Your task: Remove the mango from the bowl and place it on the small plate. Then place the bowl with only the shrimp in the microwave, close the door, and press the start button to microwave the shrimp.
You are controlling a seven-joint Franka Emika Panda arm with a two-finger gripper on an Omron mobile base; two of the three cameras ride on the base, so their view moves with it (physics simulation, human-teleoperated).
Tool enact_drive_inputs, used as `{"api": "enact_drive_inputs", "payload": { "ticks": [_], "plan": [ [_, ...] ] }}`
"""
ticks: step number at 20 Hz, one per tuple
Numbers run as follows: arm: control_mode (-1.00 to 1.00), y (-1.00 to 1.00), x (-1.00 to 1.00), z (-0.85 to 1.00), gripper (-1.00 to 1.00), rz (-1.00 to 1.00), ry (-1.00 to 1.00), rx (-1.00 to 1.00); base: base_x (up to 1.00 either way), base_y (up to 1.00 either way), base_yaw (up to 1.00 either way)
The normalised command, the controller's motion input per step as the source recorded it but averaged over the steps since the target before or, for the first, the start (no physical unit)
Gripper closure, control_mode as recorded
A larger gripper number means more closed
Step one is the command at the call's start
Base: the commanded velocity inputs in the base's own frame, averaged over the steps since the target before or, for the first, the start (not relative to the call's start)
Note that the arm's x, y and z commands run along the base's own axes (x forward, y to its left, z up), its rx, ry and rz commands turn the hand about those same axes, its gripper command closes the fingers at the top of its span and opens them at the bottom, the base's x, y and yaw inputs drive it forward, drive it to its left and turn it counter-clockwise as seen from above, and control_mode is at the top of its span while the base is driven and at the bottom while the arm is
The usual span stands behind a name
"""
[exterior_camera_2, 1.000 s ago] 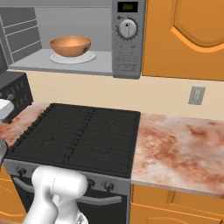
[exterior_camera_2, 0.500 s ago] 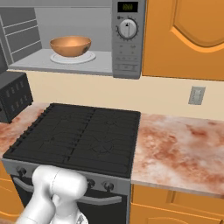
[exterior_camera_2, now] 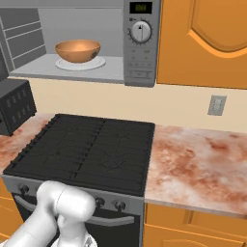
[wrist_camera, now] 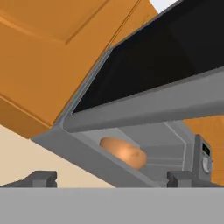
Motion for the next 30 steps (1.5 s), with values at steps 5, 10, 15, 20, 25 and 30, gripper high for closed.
{"api": "enact_drive_inputs", "payload": {
  "ticks": [5,10,15,20,25,30],
  "plan": [
    [-1.00,0.64,-0.09,-0.24,-1.00,0.00,-0.13,-0.15,0.00,0.00,0.00],
    [-1.00,0.58,-0.15,0.07,-1.00,-0.08,-0.12,-0.10,0.00,0.00,0.00],
    [-1.00,0.31,-0.31,0.29,-1.00,-0.22,-0.03,-0.03,0.00,0.00,0.00],
    [-1.00,-0.51,-0.37,0.34,-1.00,-0.27,0.00,0.10,0.00,0.00,0.00],
    [-1.00,-0.90,-0.42,0.63,-1.00,-0.27,0.00,0.25,0.00,0.00,0.00],
    [-1.00,-0.95,-0.18,0.84,-1.00,-0.22,-0.04,0.22,0.00,0.00,0.00]
  ]
}}
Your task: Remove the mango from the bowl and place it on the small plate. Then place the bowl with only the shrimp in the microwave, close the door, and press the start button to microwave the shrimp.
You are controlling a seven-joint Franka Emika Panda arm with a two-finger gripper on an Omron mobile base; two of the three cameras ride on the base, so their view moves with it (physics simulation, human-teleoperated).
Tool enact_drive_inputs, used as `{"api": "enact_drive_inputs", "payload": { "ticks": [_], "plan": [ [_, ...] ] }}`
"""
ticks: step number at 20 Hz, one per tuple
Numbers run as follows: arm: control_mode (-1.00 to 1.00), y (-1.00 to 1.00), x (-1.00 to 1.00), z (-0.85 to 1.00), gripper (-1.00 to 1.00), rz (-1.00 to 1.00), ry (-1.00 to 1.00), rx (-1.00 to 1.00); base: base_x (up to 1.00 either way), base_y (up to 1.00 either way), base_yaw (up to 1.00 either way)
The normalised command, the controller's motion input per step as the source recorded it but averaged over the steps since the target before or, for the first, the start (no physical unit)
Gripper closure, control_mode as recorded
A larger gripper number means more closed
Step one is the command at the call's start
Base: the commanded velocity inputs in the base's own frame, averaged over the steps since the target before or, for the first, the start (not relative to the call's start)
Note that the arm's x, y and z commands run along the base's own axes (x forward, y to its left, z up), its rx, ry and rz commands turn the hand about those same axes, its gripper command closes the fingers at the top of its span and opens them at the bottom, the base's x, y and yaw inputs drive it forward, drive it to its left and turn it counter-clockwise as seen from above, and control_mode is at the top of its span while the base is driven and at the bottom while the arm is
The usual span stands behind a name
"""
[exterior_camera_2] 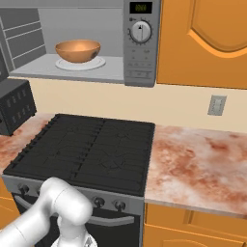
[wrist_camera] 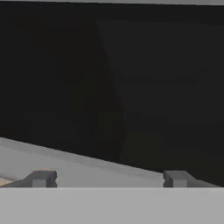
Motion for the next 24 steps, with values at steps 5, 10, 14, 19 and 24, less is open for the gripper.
{"api": "enact_drive_inputs", "payload": {
  "ticks": [5,10,14,19,24],
  "plan": [
    [-1.00,-1.00,-0.02,0.71,-1.00,-0.07,-0.14,0.22,0.00,0.00,0.00],
    [-1.00,-1.00,0.00,0.45,-1.00,0.01,-0.21,0.19,0.00,0.00,0.00],
    [-1.00,-1.00,0.04,0.36,-1.00,0.08,-0.20,0.21,0.00,0.00,0.00],
    [-1.00,-0.96,0.20,0.28,-1.00,0.13,-0.14,0.24,0.00,0.00,0.00],
    [-1.00,-0.76,0.75,0.01,-1.00,0.40,-0.02,0.25,0.00,0.00,0.00]
  ]
}}
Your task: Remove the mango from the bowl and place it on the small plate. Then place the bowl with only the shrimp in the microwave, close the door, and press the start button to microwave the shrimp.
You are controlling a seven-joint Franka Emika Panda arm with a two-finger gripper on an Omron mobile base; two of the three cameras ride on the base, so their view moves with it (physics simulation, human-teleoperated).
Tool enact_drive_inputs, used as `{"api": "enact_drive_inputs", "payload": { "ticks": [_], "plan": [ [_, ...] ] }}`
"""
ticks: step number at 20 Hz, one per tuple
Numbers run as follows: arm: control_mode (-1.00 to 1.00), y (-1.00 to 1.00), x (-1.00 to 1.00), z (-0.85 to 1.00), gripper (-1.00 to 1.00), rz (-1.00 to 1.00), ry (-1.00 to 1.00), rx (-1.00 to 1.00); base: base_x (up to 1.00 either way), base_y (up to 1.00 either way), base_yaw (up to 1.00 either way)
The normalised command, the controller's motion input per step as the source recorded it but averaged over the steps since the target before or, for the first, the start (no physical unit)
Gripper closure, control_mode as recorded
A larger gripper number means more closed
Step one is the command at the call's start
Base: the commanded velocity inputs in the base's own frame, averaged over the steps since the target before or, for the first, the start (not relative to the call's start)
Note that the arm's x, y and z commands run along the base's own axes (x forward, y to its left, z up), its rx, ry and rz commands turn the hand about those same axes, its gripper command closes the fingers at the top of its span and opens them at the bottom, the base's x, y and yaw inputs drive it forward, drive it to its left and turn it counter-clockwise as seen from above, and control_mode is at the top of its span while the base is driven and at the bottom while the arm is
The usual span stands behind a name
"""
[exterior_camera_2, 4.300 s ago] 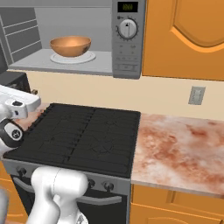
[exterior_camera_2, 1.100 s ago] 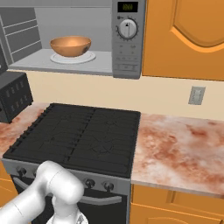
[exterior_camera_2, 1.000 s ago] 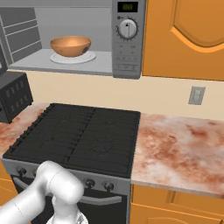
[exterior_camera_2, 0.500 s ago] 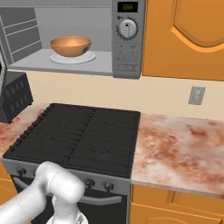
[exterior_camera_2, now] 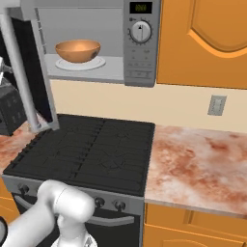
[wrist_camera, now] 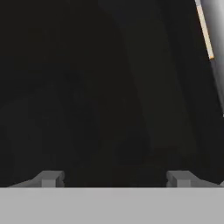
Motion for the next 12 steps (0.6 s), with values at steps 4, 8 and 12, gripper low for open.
{"api": "enact_drive_inputs", "payload": {
  "ticks": [4,8,12],
  "plan": [
    [-1.00,-0.43,1.00,0.00,-1.00,0.56,0.00,0.23,0.00,0.00,0.00],
    [-1.00,-0.33,0.99,0.00,-1.00,0.61,-0.07,0.22,0.00,0.00,0.00],
    [-1.00,-0.29,0.98,0.00,-1.00,0.61,-0.10,0.23,0.00,0.00,0.00]
  ]
}}
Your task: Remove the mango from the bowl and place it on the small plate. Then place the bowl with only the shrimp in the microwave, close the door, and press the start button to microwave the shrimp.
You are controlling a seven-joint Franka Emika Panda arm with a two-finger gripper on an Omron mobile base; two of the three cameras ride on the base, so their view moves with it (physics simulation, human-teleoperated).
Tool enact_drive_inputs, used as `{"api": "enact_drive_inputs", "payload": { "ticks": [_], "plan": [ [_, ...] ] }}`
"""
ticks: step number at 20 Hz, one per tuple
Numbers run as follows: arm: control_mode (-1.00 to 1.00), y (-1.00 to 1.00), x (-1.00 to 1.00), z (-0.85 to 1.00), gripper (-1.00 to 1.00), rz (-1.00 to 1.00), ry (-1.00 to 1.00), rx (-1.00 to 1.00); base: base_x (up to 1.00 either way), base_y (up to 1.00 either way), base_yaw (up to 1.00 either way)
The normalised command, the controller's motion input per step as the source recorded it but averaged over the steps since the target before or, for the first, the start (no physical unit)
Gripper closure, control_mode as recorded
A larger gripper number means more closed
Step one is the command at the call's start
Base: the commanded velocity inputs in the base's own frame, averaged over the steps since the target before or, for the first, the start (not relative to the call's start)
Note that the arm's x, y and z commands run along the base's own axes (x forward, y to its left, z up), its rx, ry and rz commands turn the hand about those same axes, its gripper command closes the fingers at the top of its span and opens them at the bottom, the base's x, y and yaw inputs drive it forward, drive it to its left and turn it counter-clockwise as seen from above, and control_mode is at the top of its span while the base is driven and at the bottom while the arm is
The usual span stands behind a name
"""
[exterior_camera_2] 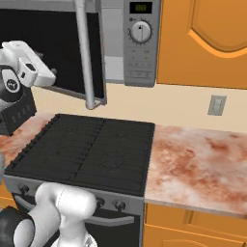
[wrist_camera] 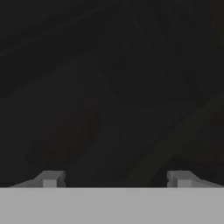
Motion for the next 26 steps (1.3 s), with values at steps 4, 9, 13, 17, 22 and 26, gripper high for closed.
{"api": "enact_drive_inputs", "payload": {
  "ticks": [4,9,13,17,22,26],
  "plan": [
    [-1.00,-0.21,0.91,0.00,-1.00,0.60,-0.07,0.21,0.00,0.00,0.00],
    [-1.00,-0.19,0.78,0.00,-1.00,0.55,-0.03,0.18,0.00,0.00,0.00],
    [-1.00,-0.01,0.71,0.00,-1.00,0.44,0.00,0.14,0.00,0.00,0.00],
    [-1.00,0.00,0.17,0.19,-1.00,0.20,0.01,0.03,0.00,0.00,0.00],
    [-1.00,-0.38,-0.92,0.46,-1.00,0.07,0.00,0.00,0.00,0.00,0.00],
    [-1.00,-0.90,-0.87,0.15,-1.00,0.01,0.01,0.00,0.00,0.00,0.00]
  ]
}}
